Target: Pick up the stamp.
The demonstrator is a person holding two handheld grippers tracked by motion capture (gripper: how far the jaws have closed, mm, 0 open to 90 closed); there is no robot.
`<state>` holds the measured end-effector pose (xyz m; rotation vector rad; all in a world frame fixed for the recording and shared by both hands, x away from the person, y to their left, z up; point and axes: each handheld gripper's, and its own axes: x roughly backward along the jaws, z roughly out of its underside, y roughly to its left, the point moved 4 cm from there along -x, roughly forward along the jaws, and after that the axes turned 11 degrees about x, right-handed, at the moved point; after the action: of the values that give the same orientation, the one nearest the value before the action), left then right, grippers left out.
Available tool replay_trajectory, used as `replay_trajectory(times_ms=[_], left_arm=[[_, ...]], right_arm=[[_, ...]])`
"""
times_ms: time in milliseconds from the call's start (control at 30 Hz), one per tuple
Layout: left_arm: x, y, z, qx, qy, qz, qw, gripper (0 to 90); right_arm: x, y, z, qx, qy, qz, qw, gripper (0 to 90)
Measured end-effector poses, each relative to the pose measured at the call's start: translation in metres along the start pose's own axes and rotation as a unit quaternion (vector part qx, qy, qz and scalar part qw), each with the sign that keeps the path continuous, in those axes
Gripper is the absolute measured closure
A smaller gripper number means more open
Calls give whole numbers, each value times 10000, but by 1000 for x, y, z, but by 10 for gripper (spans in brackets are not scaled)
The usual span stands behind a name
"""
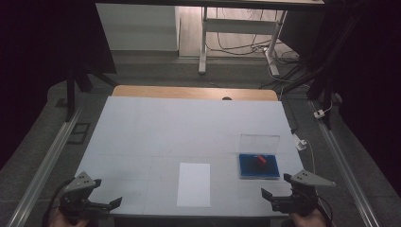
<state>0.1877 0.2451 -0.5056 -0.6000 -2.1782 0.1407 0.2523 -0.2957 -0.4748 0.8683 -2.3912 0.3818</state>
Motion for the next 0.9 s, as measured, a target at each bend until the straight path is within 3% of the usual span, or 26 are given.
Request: replay_trajectory(times_ms=[133, 400, 700, 900], left_arm=[[0, 0, 0, 6, 5, 16, 10000, 8], [-1, 0, 0, 13, 16, -7, 10000, 8], [-1, 0, 0, -14, 45, -14, 10000, 7], [-2, 0, -1, -6, 47, -15, 10000, 7]], right_arm=[[-3, 2, -2, 16, 90, -104, 9999, 0], [-8, 1, -8, 95, 80, -70, 9999, 0], [-22, -6, -8, 42, 156, -120, 9998, 0], [-35, -16, -9, 98, 363, -65, 9993, 0]])
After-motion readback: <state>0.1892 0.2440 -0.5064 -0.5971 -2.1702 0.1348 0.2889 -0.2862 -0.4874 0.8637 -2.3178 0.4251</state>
